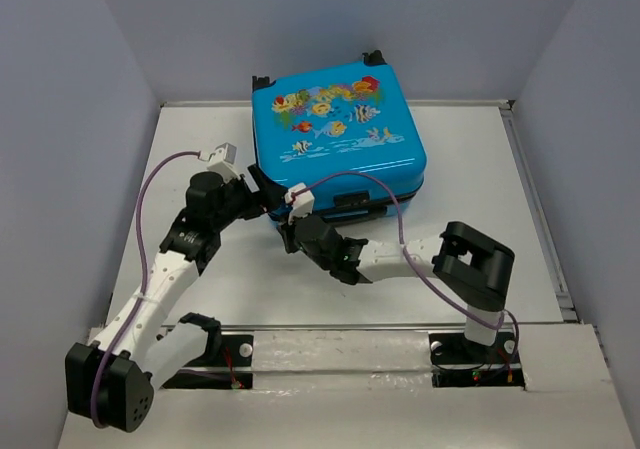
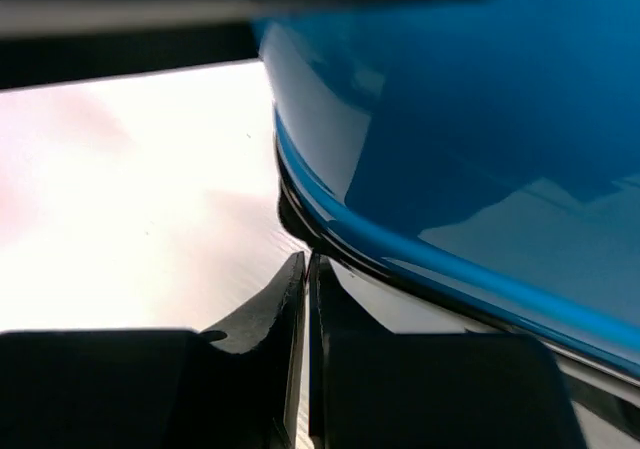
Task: Pack the luggage
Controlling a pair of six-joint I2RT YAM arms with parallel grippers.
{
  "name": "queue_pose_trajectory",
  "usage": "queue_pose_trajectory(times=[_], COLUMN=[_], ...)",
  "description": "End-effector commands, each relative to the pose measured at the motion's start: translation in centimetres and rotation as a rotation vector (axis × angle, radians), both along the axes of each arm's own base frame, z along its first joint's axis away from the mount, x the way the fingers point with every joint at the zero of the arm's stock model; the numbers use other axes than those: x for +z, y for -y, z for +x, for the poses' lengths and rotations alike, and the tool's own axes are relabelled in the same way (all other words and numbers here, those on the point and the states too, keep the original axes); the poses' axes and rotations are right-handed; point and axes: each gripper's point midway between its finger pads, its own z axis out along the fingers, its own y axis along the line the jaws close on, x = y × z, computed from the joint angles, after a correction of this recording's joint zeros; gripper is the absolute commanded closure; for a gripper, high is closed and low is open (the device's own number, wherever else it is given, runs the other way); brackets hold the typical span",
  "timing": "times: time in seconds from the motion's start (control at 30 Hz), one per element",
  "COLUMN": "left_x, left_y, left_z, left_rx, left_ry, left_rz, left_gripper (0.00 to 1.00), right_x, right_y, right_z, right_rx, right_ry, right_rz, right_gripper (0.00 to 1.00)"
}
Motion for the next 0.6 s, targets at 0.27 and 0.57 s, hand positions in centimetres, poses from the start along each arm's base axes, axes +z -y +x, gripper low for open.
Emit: queue_pose_trajectory(times=[0.27,0.57], left_x=[8.4,9.2], left_y=[2.3,1.7], left_z=[-5.4,-3.8], left_rx=[-0.171,-0.140], left_ry=[0.111,0.150], left_rz=[-0.136,-0.055], left_gripper=[0.07,0.05], right_x=[8.7,3.7], right_y=[-9.1,2.4], right_z=[-8.0,-10.6], right_rx=[0.388,0.228], right_ry=[0.036,-0.195], right_rz=[0.622,0.478], right_gripper=[0.93,0.11])
